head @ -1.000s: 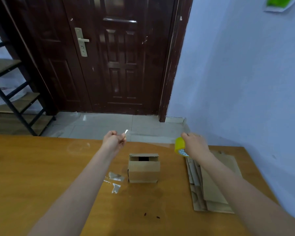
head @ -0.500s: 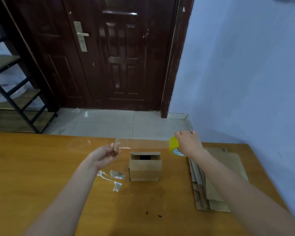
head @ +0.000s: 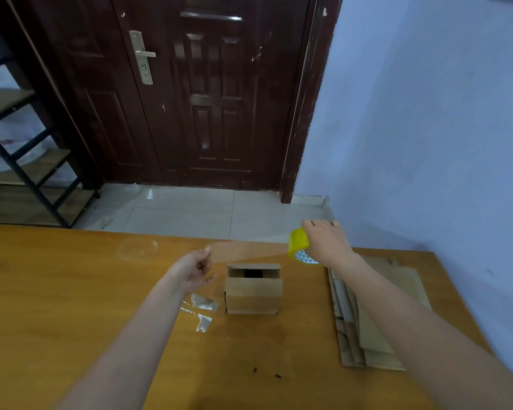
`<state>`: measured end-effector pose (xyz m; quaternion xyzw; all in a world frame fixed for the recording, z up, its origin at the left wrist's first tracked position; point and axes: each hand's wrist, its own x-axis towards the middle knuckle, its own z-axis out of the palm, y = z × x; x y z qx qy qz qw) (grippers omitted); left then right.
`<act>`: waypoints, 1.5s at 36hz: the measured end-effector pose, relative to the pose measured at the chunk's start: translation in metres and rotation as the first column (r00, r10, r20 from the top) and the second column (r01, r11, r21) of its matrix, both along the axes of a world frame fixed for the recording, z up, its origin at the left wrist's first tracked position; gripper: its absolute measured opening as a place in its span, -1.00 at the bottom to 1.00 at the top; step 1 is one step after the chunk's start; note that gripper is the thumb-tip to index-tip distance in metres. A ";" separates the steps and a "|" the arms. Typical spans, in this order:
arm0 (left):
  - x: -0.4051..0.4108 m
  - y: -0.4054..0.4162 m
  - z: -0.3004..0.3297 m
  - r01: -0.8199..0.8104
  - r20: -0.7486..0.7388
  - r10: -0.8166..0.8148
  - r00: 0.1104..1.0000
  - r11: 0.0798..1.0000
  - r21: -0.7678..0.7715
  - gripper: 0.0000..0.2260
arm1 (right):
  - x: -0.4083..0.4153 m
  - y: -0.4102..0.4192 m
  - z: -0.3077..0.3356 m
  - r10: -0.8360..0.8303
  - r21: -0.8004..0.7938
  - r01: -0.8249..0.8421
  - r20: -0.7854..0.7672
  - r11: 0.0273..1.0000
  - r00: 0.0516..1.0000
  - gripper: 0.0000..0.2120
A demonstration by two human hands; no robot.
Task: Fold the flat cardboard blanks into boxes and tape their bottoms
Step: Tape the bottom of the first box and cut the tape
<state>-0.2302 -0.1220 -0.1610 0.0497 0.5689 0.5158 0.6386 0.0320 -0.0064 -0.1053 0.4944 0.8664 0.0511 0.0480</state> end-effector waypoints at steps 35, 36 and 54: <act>0.034 0.023 -0.020 0.082 0.089 -0.070 0.994 0.986 -0.146 -0.75 | 0.031 0.002 -0.018 -0.036 -0.104 0.051 0.140 0.993 0.989 -0.67; 0.033 0.021 -0.022 0.076 0.107 -0.061 0.992 0.987 -0.144 -0.75 | 0.030 0.001 -0.020 -0.032 -0.115 0.049 0.141 0.992 0.990 -0.66; 0.028 0.012 -0.041 -0.129 0.251 0.145 0.957 0.989 -0.078 -0.78 | 0.020 -0.028 -0.069 0.008 -0.246 0.032 0.158 0.969 0.987 -0.64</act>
